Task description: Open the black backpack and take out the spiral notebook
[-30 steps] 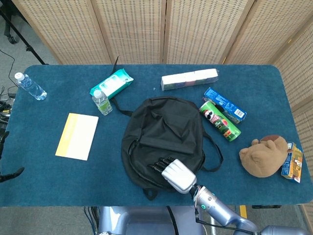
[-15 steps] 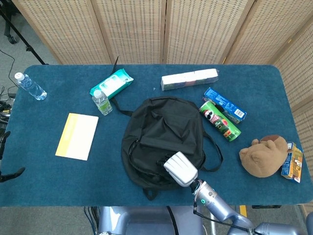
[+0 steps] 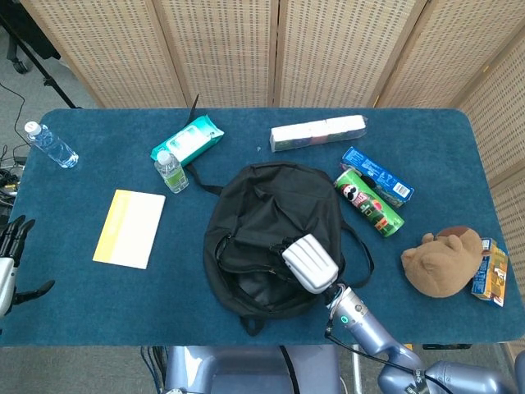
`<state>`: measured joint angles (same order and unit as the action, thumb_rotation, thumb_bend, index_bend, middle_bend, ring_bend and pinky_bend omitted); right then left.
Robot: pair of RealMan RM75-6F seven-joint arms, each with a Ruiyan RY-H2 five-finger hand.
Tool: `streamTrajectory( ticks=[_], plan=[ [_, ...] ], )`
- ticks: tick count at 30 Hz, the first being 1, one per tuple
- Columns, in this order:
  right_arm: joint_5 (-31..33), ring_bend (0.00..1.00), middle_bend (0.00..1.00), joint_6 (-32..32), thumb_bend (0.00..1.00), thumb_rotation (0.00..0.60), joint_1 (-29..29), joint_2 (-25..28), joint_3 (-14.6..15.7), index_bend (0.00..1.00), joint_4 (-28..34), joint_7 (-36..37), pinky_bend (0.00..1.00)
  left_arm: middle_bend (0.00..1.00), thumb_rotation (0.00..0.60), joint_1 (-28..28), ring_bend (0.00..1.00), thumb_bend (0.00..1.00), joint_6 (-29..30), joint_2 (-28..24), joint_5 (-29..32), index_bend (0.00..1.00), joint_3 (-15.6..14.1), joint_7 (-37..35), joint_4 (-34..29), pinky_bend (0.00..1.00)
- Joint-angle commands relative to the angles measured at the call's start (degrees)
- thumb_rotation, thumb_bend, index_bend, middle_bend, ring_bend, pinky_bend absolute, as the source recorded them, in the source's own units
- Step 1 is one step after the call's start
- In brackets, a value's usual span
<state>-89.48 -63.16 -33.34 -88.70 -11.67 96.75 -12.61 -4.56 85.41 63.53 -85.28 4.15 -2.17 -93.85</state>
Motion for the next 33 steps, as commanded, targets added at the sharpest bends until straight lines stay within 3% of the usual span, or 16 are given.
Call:
streamTrajectory(
  ticks=[1, 8, 18, 29, 33],
  plan=[
    [4.31, 0.6, 0.67, 1.49, 0.52, 0.6, -1.17, 1.32, -2.94, 0.6, 2.01, 1.25, 0.72, 0.0, 0.6, -1.32, 0.0, 0.08, 0.92, 1.17, -4.42, 0.0, -0.6, -2.54, 1.76, 0.06],
    [13.62, 0.6, 0.67, 4.59, 0.52, 0.6, -3.99, 3.77, -8.25, 0.6, 6.46, -1.12, 0.72, 0.0, 0.6, -6.23, 0.0, 0.11, -0.29, 3.35, -14.22, 0.0, -2.0, -5.76, 5.47, 0.06],
    [28.24, 0.6, 0.67, 7.88, 0.54, 0.6, -8.14, 7.2, -13.37, 0.6, 10.03, -5.34, 0.72, 0.0, 0.6, -13.6, 0.0, 0.13, -1.91, 7.18, -23.22, 0.1, -2.49, -9.05, 8.55, 0.06],
    [38.97, 0.6, 0.68, 8.63, 0.55, 0.6, -11.74, 9.71, -14.36, 0.6, 11.7, -7.18, 0.72, 0.0, 0.6, -20.78, 0.04, 0.16, -6.98, 12.86, -27.41, 0.19, -3.35, -9.53, 9.4, 0.09],
    [40.1, 0.6, 0.68, 8.76, 0.62, 0.6, -12.49, 10.74, -14.08, 0.61, 12.09, -7.32, 0.72, 0.0, 0.6, -22.4, 0.06, 0.16, -7.66, 15.69, -28.13, 0.21, -3.55, -9.23, 10.78, 0.09]
  ],
)
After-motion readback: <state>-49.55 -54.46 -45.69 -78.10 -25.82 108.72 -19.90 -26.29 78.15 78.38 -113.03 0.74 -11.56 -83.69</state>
